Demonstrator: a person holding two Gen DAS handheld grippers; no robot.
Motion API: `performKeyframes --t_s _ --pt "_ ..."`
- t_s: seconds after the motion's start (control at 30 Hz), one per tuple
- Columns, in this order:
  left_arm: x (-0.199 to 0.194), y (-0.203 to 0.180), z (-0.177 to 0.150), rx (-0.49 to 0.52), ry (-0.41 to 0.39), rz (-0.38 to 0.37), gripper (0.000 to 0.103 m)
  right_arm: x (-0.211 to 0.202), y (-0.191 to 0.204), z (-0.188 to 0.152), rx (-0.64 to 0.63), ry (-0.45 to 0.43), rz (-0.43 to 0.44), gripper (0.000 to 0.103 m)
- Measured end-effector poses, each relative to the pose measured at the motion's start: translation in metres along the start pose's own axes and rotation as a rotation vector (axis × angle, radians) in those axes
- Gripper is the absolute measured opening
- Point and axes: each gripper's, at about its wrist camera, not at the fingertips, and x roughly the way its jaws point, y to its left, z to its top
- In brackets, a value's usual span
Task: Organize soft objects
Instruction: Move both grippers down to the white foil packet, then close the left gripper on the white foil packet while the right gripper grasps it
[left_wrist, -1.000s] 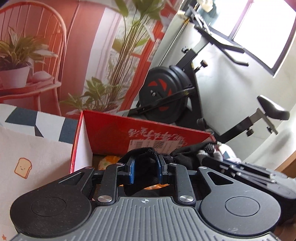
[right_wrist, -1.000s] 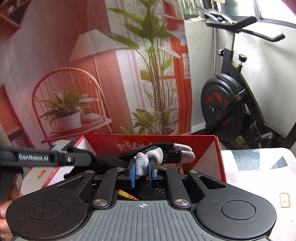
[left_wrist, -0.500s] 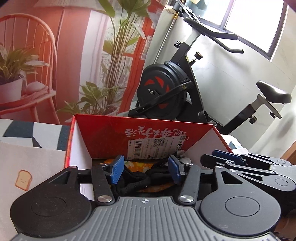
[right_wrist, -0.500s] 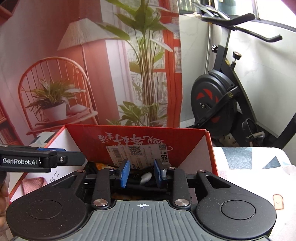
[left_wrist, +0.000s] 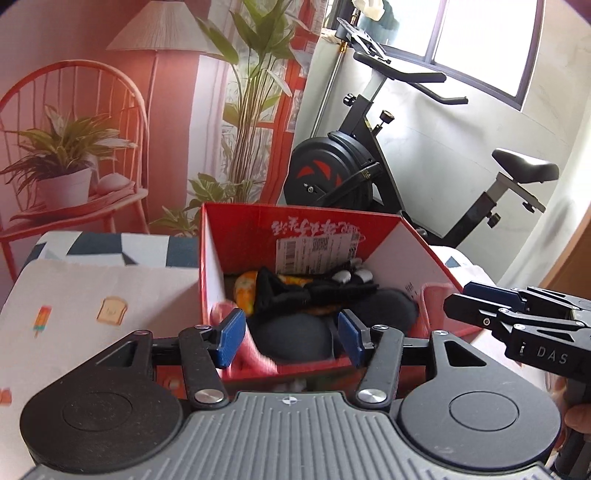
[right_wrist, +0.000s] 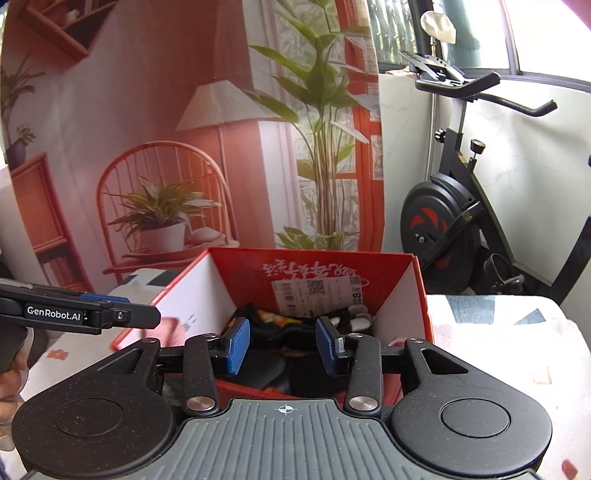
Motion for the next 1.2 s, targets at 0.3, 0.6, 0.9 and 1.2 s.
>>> performKeyframes --t_s 0.3,0.6,0.9,1.2 --pt "-0.037 -0.009 -0.083 -0.053 0.118 -0.059 0.058 -0.051 0.033 -0.079 -0.036 0.06 0.044 0.039" --pt "-0.039 -0.014 -0.139 -0.172 0.219 -0.144 0.056 -0.072 0.057 -0.148 -0.024 0.143 0.024 0.04" --pt "-0.039 -0.023 -0.162 -0.188 0.269 -0.192 0.053 -0.083 0.05 -0.173 0.059 0.166 -0.025 0.043" --pt "-0.018 -0.027 -0.181 -0.155 0.296 -0.184 0.046 -0.08 0.042 -0.187 0.093 0.208 -0.048 0.046"
